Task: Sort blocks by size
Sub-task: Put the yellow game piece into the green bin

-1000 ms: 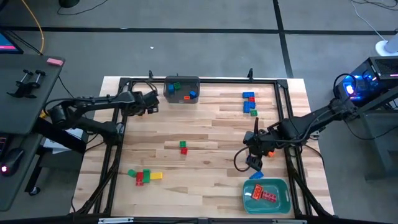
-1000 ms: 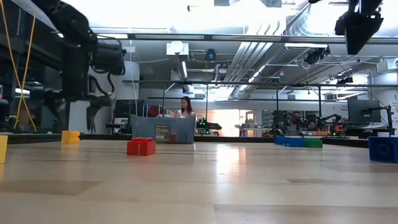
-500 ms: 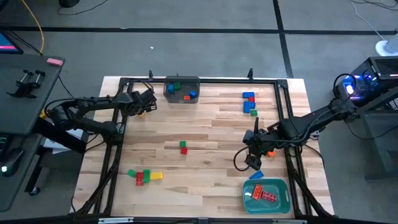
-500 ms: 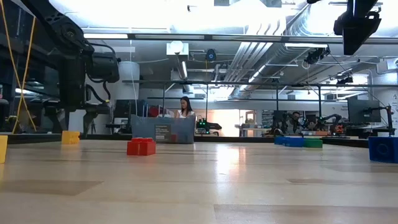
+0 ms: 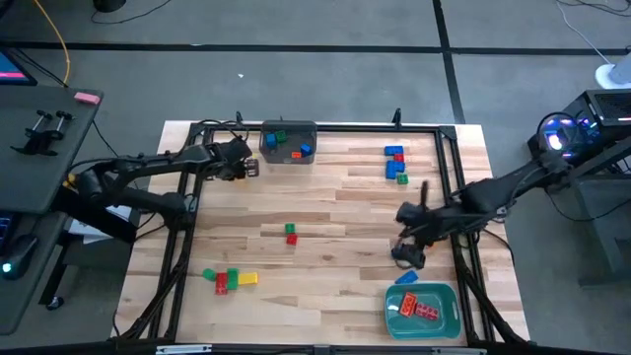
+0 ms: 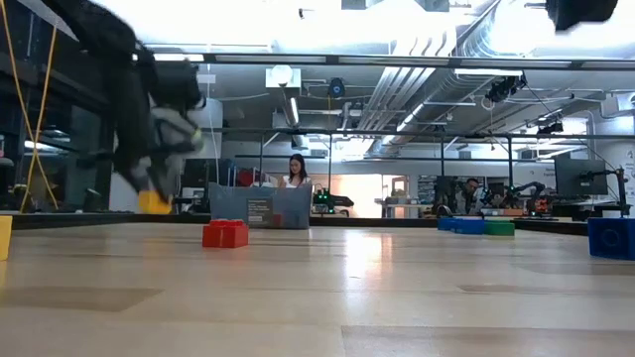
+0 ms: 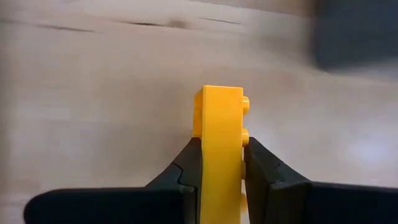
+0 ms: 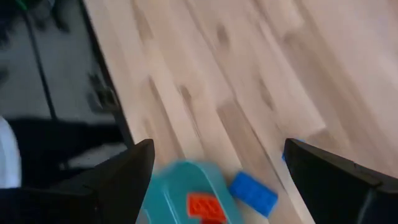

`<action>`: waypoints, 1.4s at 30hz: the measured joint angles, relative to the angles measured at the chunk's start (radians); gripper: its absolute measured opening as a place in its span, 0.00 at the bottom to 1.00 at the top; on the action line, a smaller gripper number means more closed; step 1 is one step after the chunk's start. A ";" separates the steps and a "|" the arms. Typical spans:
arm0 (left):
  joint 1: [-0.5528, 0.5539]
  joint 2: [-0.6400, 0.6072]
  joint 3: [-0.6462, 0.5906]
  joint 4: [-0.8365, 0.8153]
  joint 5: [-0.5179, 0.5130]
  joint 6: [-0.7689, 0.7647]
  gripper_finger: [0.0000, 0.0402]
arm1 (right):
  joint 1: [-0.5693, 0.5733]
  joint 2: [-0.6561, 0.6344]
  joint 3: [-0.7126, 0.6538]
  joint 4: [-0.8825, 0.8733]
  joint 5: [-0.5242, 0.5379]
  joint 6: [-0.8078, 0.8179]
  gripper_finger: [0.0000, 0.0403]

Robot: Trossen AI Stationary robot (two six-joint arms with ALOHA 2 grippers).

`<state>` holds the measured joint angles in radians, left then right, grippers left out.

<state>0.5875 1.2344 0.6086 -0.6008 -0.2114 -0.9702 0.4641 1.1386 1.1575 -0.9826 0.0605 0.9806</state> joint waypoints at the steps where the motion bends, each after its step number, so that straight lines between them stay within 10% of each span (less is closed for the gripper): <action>1: -0.032 -0.023 0.018 -0.026 0.020 0.008 0.11 | 0.010 -0.020 0.015 -0.001 0.041 0.006 0.88; 6: -0.267 -0.146 0.132 -0.092 0.037 -0.035 0.11 | 0.060 -0.118 0.085 0.002 0.357 -0.005 0.88; 12: -0.581 -0.120 0.271 0.216 -0.004 0.079 0.11 | 0.073 -0.186 0.102 0.029 0.651 -0.113 0.88; 18: -0.746 0.181 0.435 0.399 -0.007 0.252 0.11 | 0.020 -0.172 0.101 0.156 0.661 -0.190 0.88; 30: -0.863 0.819 0.906 0.901 0.352 0.561 0.11 | 0.007 -0.086 0.101 0.529 0.679 -0.269 0.88; 42: -0.949 1.145 1.280 0.982 0.245 0.572 0.14 | 0.007 -0.072 0.100 0.540 0.836 -0.222 0.88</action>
<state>-0.3614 2.3797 1.8889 0.3808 0.0337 -0.3984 0.4709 1.0664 1.2579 -0.4429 0.8969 0.7589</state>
